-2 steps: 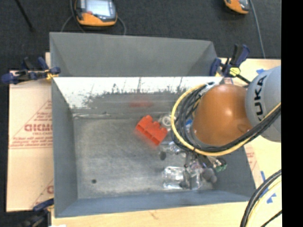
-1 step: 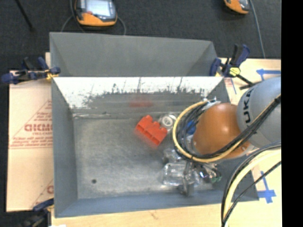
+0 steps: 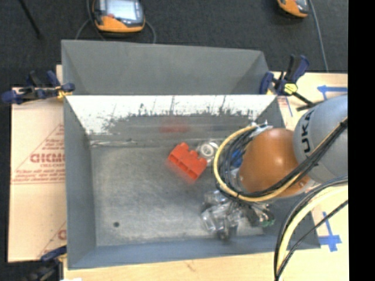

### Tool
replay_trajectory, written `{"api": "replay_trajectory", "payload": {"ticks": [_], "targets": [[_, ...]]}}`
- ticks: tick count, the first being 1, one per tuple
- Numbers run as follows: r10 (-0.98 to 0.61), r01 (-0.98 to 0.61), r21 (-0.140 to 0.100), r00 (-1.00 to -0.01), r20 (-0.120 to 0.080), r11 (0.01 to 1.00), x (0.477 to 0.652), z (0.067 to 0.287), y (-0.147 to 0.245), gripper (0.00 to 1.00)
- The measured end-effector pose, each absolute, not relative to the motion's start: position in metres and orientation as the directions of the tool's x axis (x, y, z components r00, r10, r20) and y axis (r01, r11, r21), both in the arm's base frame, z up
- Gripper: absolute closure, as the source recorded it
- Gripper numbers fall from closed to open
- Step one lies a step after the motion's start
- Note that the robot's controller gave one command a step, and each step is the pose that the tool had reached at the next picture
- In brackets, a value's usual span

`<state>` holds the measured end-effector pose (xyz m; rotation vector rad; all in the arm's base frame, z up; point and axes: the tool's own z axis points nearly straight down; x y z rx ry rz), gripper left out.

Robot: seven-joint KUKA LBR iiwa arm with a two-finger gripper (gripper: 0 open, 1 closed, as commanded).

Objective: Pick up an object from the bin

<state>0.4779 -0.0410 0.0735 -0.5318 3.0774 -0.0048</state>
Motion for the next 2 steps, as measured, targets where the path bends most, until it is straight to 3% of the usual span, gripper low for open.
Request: {"api": "replay_trajectory", "payload": {"ticks": [1, 2], "targets": [[-0.376, -0.376, -0.004, -0.926, -0.007, 0.926, 0.476, 0.195, -0.034, 1.00], [0.079, 0.079, -0.001, -0.997, -0.007, 0.997, 0.477, 0.277, -0.055, 1.00]]}}
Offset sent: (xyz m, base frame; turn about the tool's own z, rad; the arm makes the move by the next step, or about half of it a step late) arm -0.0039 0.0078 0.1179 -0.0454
